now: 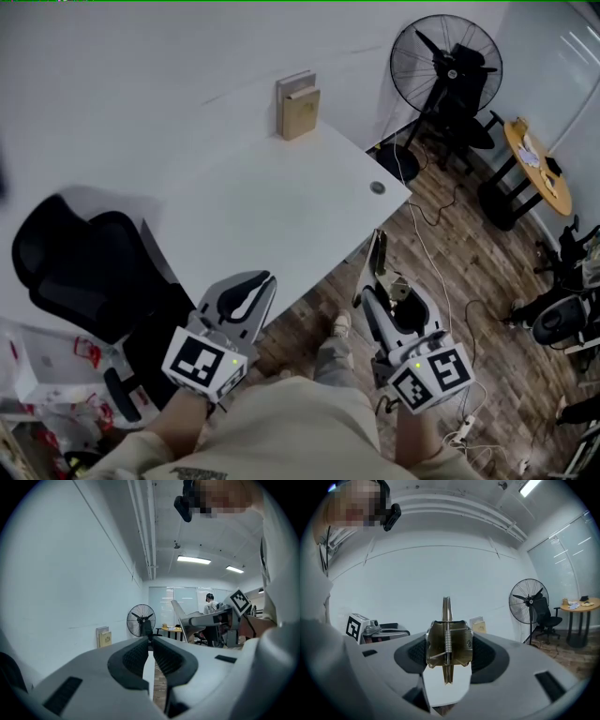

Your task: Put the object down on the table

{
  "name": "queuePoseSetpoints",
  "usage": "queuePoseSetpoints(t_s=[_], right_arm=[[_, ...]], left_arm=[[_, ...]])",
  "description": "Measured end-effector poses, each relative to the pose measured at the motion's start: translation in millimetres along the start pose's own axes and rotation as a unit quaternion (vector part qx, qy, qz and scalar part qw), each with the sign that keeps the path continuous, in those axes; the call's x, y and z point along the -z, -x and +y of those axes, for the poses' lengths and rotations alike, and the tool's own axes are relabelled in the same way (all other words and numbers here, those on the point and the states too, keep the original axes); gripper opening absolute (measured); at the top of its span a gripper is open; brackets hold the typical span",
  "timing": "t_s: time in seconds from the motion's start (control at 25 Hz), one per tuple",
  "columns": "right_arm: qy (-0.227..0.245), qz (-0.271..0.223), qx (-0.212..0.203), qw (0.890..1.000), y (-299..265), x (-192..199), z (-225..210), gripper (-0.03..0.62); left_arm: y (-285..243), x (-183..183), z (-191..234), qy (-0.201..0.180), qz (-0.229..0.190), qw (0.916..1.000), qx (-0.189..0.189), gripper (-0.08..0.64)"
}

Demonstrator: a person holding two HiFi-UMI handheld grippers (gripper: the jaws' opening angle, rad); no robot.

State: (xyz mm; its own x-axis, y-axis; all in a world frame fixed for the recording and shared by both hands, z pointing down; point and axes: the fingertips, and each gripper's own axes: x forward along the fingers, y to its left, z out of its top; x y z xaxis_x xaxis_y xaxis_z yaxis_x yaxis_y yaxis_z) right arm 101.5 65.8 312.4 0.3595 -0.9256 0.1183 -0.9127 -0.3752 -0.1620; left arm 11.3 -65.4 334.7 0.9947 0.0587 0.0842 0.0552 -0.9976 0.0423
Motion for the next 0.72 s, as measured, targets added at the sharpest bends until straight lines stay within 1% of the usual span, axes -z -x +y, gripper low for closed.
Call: queuePoseSetpoints(t_s=[0.16, 0.28, 0.52, 0.72], right_arm=[[-0.007, 0.001, -0.007, 1.000, -22, 0, -27, 0.230], [-0.013, 0.008, -0.021, 1.000, -46, -1, -51, 0.230], [-0.022, 0.027, -0.064, 0.997, -100, -7, -95, 0.230], [-0.037, 0.049, -0.108, 0.992, -148, -9, -136, 0.230]], left_arm=[[-28, 0, 8, -0.001, -0.001, 1.0000, -0.007, 0.044], [-53, 1, 17, 0.003, 0.003, 0.9998, -0.020, 0.044], [-104, 2, 39, 0.007, 0.019, 0.9982, -0.057, 0.044], [-149, 2, 59, 0.014, 0.035, 0.9943, -0.099, 0.044]])
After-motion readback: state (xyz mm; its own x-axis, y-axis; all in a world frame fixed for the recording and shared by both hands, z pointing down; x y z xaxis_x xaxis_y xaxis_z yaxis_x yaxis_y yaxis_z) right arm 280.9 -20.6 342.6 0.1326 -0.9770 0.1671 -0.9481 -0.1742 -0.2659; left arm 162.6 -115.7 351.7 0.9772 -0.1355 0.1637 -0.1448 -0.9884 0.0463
